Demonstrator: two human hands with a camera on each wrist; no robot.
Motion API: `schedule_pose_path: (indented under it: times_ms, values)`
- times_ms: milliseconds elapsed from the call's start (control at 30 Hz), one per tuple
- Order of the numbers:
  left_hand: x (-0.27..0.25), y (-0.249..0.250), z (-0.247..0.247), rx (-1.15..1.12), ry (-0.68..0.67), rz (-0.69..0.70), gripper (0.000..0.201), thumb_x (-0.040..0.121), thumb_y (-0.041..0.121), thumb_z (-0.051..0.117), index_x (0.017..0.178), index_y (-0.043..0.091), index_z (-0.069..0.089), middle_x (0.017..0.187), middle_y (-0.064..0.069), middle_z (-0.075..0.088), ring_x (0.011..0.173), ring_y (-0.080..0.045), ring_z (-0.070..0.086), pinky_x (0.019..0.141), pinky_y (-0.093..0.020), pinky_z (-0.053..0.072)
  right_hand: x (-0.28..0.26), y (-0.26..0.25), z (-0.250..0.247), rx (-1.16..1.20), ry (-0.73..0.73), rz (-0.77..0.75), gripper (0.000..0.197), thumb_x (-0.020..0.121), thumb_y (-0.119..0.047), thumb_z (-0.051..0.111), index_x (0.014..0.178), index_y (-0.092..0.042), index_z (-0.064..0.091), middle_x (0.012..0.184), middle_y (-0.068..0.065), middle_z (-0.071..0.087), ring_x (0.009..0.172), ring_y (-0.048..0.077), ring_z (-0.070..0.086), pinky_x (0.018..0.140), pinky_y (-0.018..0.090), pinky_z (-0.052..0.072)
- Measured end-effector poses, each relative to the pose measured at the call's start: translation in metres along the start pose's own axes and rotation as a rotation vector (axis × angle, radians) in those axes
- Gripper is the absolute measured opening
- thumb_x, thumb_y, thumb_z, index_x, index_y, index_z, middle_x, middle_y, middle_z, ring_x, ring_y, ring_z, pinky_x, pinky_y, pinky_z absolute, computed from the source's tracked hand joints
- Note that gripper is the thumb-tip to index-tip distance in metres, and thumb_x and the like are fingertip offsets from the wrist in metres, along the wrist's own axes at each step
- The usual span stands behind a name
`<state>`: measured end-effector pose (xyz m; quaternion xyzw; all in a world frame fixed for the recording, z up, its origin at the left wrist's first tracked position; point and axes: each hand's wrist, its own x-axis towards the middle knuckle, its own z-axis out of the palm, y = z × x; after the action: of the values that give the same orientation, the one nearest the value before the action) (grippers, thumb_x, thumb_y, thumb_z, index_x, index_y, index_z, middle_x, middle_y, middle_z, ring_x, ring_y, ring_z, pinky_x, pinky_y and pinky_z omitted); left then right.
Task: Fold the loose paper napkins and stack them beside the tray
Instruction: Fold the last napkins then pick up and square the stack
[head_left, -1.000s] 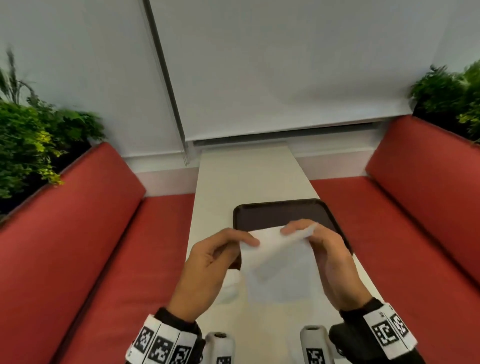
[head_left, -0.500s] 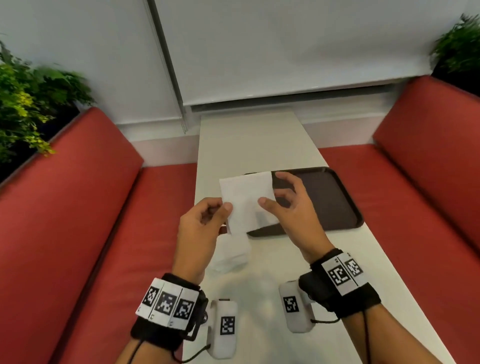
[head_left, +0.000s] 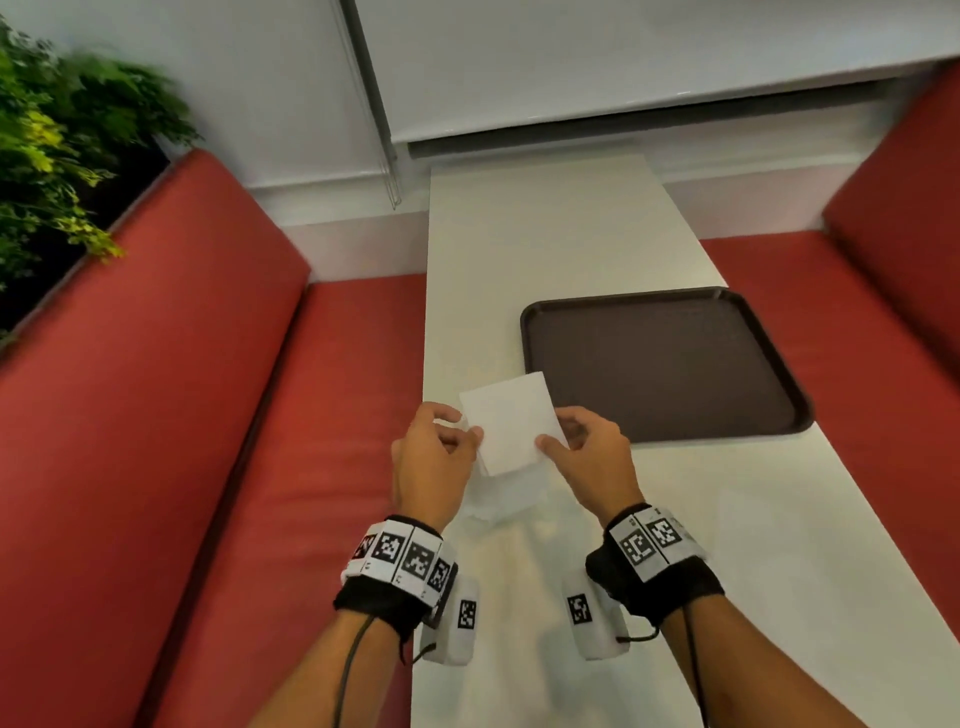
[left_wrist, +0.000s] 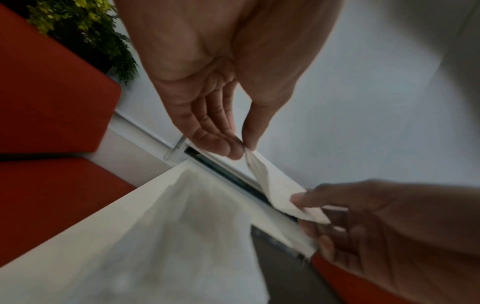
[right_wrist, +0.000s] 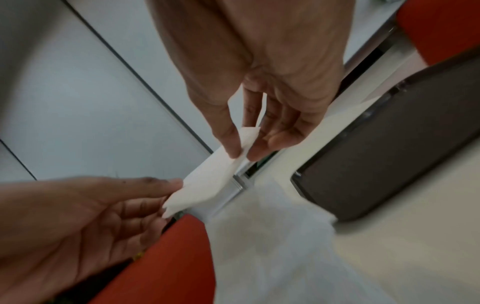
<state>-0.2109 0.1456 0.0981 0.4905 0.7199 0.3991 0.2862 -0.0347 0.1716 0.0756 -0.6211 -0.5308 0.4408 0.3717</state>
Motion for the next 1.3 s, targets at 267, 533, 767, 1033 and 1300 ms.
schedule_pose_path:
  times_ms: [267, 533, 767, 1033, 1300]
  values:
    - [0.006, -0.047, 0.025, 0.265, -0.088, 0.061, 0.022, 0.091, 0.017, 0.069, 0.092, 0.018, 0.048, 0.071, 0.003, 0.062, 0.066, -0.023, 0.063, 0.063, -0.044, 0.056, 0.009, 0.042, 0.032, -0.122, 0.036, 0.034, 0.033, 0.084, -0.013, 0.073, 0.115, -0.018, 0.063, 0.096, -0.001, 0.065, 0.064, 0.005, 0.054, 0.057, 0.008, 0.042]
    - [0.003, -0.044, 0.023, 0.402, -0.096, 0.113, 0.022, 0.092, 0.028, 0.068, 0.088, 0.020, 0.048, 0.073, 0.008, 0.057, 0.066, -0.019, 0.058, 0.063, -0.041, 0.053, 0.017, 0.054, 0.033, -0.155, 0.012, 0.034, 0.043, 0.081, -0.021, 0.075, 0.119, -0.024, 0.055, 0.103, -0.003, 0.050, 0.084, 0.016, 0.054, 0.075, 0.028, 0.049]
    - [0.001, -0.043, 0.025, 0.351, 0.035, 0.091, 0.027, 0.088, 0.042, 0.069, 0.087, 0.026, 0.047, 0.082, 0.010, 0.053, 0.077, -0.016, 0.056, 0.063, -0.034, 0.047, 0.013, 0.045, 0.040, -0.237, 0.172, -0.216, 0.046, 0.077, -0.028, 0.075, 0.118, -0.023, 0.054, 0.116, -0.003, 0.045, 0.102, 0.017, 0.048, 0.085, 0.031, 0.049]
    - [0.020, -0.070, 0.034, 0.169, 0.058, -0.021, 0.028, 0.090, 0.038, 0.069, 0.110, 0.028, 0.051, 0.114, 0.007, 0.051, 0.106, -0.018, 0.053, 0.082, -0.031, 0.045, 0.019, 0.044, 0.065, -0.744, -0.091, -0.636, 0.045, 0.087, -0.013, 0.062, 0.130, -0.024, 0.057, 0.148, 0.004, 0.046, 0.133, 0.029, 0.042, 0.110, 0.040, 0.041]
    - [0.026, -0.091, 0.044, 0.005, -0.212, -0.144, 0.052, 0.103, 0.024, 0.051, 0.152, 0.033, 0.036, 0.149, 0.001, 0.051, 0.134, -0.019, 0.051, 0.106, -0.018, 0.036, 0.025, 0.067, 0.076, -0.921, -0.316, -0.503, 0.057, 0.094, -0.026, 0.023, 0.148, -0.025, 0.039, 0.158, 0.008, 0.034, 0.145, 0.038, 0.029, 0.116, 0.052, 0.032]
